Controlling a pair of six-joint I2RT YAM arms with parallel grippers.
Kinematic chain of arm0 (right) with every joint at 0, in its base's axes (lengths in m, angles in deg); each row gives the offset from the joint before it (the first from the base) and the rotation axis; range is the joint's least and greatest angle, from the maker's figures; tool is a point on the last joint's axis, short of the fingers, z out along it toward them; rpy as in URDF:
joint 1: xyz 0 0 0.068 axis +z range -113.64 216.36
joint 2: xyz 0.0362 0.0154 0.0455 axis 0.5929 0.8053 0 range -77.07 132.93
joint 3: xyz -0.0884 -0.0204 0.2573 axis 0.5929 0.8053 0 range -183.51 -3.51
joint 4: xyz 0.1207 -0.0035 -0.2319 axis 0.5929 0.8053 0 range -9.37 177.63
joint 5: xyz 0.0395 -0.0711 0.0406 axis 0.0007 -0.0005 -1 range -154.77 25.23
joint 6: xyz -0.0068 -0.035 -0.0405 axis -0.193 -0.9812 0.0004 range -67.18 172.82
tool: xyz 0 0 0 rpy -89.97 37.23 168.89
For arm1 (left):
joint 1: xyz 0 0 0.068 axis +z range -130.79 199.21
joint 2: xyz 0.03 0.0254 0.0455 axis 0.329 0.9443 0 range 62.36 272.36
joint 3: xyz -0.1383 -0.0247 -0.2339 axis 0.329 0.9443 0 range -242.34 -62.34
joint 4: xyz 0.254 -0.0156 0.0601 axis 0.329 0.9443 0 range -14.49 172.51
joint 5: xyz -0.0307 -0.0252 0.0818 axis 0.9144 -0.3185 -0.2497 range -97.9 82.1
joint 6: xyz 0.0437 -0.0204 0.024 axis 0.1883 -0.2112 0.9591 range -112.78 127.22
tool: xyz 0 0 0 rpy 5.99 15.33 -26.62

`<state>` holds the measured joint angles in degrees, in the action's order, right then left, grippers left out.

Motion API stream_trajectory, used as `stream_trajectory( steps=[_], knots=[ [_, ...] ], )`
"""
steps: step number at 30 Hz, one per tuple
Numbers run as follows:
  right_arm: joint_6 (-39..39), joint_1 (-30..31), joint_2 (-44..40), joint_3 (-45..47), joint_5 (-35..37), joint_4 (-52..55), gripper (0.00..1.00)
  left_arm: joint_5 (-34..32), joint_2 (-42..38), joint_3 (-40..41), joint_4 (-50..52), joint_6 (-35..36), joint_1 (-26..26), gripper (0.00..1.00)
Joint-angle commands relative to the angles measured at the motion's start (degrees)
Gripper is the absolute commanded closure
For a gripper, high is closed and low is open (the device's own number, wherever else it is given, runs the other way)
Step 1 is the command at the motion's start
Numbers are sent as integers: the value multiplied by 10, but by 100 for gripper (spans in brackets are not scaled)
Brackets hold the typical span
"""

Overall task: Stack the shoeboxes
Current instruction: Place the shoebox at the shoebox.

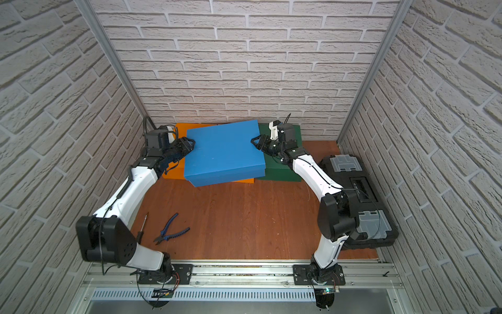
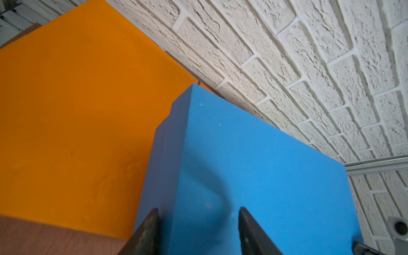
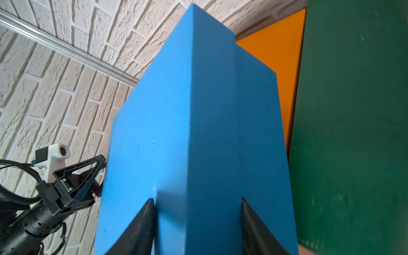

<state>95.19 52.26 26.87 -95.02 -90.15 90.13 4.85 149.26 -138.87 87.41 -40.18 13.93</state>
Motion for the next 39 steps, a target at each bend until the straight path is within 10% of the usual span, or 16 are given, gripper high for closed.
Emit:
stream_trajectory(
  steps=[1,8,18,24,39],
  knots=[
    [-26,32,54,-63,-98,-8,60,181,42,-61,-106,-17,-25,43],
    [-28,18,180,-211,-109,39,57,210,152,-157,-117,-33,-10,33],
    [-34,6,267,-329,-92,97,26,215,205,-184,-123,-52,9,12],
    [-72,-2,240,-322,-53,136,0,209,182,-160,-119,-45,23,6],
    [-116,-31,53,-160,19,120,0,188,123,-153,-28,15,90,3]
  ],
)
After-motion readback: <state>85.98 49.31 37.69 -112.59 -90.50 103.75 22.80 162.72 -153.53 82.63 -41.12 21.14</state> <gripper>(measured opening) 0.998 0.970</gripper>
